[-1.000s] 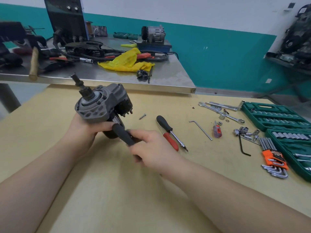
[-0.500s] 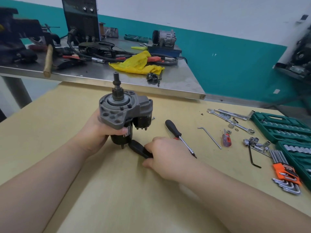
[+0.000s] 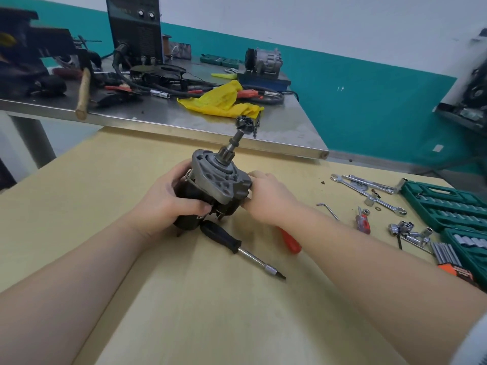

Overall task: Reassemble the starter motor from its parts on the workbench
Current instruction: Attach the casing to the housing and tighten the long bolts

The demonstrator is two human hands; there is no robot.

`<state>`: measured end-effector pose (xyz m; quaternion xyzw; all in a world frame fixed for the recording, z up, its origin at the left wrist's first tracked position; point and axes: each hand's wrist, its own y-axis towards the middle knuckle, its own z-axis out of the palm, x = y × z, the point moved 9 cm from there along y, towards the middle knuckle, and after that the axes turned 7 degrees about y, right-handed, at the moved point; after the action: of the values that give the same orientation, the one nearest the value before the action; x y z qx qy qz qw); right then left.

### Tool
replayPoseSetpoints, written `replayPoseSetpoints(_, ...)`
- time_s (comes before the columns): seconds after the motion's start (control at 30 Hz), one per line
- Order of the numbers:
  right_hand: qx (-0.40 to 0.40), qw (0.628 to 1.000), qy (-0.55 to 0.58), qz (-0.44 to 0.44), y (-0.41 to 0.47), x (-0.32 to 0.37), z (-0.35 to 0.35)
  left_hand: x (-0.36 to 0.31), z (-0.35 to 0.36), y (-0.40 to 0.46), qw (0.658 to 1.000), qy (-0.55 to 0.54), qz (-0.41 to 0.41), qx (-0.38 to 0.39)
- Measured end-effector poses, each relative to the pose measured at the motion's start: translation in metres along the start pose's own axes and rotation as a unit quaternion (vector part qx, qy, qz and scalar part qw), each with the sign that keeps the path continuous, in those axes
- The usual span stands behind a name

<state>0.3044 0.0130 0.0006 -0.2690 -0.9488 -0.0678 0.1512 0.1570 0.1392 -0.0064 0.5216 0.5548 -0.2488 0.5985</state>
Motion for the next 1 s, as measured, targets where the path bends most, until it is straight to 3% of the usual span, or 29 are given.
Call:
replayPoseSetpoints(0.13,0.012,1.0,0.022,-0.011,0.007,0.001,0.011,-0.005,0.0,-0.002,0.999,0.031,0.013,-0.017)
replayPoseSetpoints(0.23,0.048,0.997,-0.065,0.008,0.014,0.0,0.022,-0.009,0.001,-0.006,0.997,0.062,0.014,-0.044)
replayPoseSetpoints(0.47,0.003,0.996,-0.086,0.024,0.025,-0.009,0.016,-0.02,0.002,-0.011,0.969,0.217,0.016,-0.119)
replayPoseSetpoints(0.7,-0.063,0.992,-0.105,0.01,0.015,-0.01,-0.006,-0.02,0.003,-0.014,0.963,0.226,0.024,-0.143)
replayPoseSetpoints(0.77,-0.114,0.991,-0.051,0.041,0.009,-0.02,-0.026,-0.018,0.001,-0.01,0.968,0.219,0.019,-0.125)
replayPoseSetpoints(0.83,-0.179,0.98,0.072,0.049,-0.002,-0.027,-0.048,-0.017,0.0,-0.005,0.971,0.222,0.019,-0.084)
replayPoseSetpoints(0.93,-0.252,0.919,0.302,0.03,-0.026,-0.029,-0.074,-0.012,0.0,0.003,0.976,0.216,0.018,-0.033)
replayPoseSetpoints(1.0,-0.238,0.885,0.401,0.016,-0.036,-0.022,-0.079,-0.008,-0.002,0.007,0.98,0.194,0.009,-0.029)
